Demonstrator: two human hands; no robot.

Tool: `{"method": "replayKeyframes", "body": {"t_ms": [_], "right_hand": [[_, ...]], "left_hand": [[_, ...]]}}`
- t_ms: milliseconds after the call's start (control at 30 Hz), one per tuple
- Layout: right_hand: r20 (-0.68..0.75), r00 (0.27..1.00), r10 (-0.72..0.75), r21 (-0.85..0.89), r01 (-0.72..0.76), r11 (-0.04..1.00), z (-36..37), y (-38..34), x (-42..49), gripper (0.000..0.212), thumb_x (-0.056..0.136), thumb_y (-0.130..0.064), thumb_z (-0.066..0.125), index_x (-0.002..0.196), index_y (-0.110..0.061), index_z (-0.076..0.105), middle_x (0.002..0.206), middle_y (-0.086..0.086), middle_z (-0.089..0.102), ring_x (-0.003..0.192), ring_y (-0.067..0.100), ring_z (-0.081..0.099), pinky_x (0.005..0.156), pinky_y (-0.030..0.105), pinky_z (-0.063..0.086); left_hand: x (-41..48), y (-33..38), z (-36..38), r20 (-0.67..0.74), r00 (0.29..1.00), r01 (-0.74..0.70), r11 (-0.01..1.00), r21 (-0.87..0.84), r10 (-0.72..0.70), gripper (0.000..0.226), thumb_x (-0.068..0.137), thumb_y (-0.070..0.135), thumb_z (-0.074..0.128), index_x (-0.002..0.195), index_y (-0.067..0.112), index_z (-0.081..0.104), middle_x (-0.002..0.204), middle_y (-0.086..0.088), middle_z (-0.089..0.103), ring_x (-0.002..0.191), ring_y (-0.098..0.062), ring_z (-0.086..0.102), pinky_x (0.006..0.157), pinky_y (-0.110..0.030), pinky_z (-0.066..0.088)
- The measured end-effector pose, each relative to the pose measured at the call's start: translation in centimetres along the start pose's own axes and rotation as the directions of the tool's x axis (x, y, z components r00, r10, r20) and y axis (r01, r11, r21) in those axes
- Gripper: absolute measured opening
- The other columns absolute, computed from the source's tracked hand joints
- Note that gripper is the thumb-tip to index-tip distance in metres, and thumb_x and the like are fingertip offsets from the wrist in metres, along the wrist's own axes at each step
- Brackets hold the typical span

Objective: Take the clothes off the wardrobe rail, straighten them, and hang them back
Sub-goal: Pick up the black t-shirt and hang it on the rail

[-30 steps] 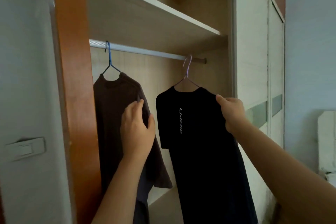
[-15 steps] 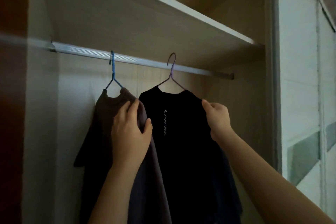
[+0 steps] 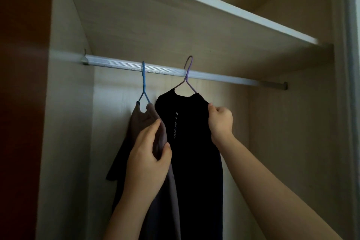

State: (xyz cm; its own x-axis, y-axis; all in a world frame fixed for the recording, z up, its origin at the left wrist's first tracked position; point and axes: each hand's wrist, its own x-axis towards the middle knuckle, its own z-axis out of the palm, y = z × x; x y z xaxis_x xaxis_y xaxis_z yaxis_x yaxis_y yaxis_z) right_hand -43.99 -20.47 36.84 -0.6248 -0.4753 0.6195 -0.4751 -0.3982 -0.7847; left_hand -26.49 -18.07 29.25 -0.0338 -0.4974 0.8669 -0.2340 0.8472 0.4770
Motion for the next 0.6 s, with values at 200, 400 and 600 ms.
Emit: {"method": "replayKeyframes", "body": {"t_ms": [200,400,600], "right_hand": [[0.010,1.000,0.019,-0.111,-0.018,0.994,0.8,0.7,-0.4,0.046,0.095,-0.023,0.040,0.052,-0.011,0.031,0.051,0.000,0.033,0.046,0.015,0.031,0.045,0.029,0.026],[0.036,0.999,-0.001,-0.161,0.007,0.987,-0.2,2.6,-0.9,0.040,0.095,-0.023,0.039,0.057,-0.014,0.034,0.054,-0.002,0.035,0.050,0.014,0.034,0.049,0.029,0.025],[0.056,0.980,-0.188,-0.163,0.195,0.967,-3.1,4.2,-3.3,0.020,0.094,-0.023,0.046,0.103,-0.009,0.057,0.086,-0.003,0.055,0.081,0.013,0.050,0.060,0.016,0.029]], "left_hand": [[-0.4,-0.2,0.1,-0.025,0.999,-0.024,1.000,0.016,0.024,0.056,0.084,0.008,0.059,0.135,0.022,0.041,0.125,0.020,0.038,0.116,0.005,0.037,0.082,0.011,0.027],[-1.0,0.1,0.4,-0.016,0.998,-0.054,0.997,0.052,0.055,0.058,0.084,0.007,0.058,0.137,0.020,0.038,0.126,0.020,0.035,0.117,0.005,0.035,0.086,0.008,0.026],[-2.8,0.3,0.9,0.020,0.994,-0.112,0.979,0.169,0.110,0.063,0.085,0.009,0.057,0.141,0.018,0.030,0.142,-0.001,0.040,0.129,-0.015,0.038,0.105,-0.023,0.026]]}}
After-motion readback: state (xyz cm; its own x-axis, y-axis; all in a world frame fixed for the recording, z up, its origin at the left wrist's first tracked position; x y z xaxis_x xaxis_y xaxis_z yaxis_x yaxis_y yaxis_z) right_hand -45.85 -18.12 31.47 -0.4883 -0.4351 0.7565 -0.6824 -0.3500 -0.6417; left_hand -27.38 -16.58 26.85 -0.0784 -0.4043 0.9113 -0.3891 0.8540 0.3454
